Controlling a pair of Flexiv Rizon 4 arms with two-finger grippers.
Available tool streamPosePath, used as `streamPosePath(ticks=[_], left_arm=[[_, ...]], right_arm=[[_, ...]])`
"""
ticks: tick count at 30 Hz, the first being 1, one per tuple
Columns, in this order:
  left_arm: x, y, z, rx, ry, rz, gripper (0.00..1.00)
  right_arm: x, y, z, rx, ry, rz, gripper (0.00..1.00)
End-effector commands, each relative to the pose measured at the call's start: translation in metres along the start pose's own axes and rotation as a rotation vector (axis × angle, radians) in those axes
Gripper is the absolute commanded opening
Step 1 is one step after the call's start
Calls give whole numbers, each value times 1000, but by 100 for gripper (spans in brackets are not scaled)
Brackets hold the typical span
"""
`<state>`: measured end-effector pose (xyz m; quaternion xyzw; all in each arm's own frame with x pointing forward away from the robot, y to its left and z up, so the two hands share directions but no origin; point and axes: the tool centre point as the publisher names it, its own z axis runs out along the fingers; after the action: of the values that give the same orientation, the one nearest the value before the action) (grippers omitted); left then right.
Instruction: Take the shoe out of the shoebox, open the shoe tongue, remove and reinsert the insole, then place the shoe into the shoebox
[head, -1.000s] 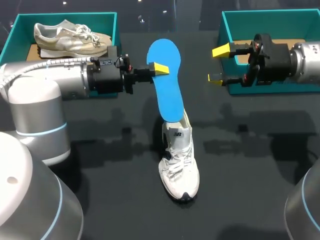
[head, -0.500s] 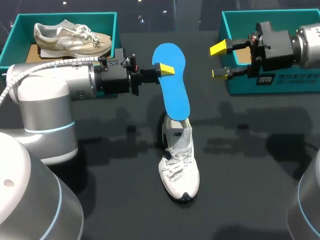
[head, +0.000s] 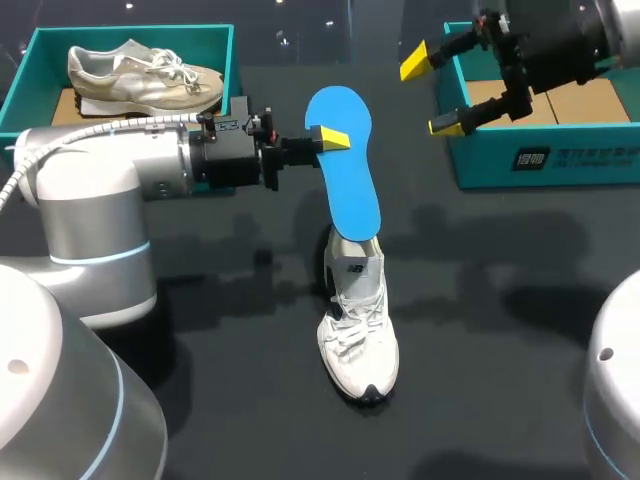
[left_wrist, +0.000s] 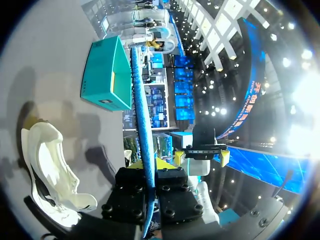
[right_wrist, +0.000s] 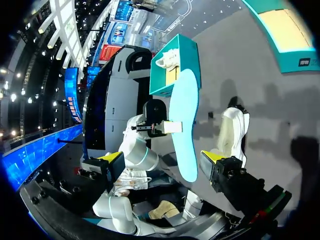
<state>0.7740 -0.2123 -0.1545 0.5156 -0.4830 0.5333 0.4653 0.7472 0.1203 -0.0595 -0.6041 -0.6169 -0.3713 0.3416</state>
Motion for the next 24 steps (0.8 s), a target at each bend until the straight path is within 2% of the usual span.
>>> streamPosePath(ticks=[1,12,24], left_arm=[[0,1,0,2,0,0,0],[0,1,0,2,0,0,0],[0,1,0,2,0,0,0]], right_arm=[[23,-4,-4,39,-444,10,100],[57,-10,6,98,-668,-27,100],[67,-14,30,123,-851,-53,100]])
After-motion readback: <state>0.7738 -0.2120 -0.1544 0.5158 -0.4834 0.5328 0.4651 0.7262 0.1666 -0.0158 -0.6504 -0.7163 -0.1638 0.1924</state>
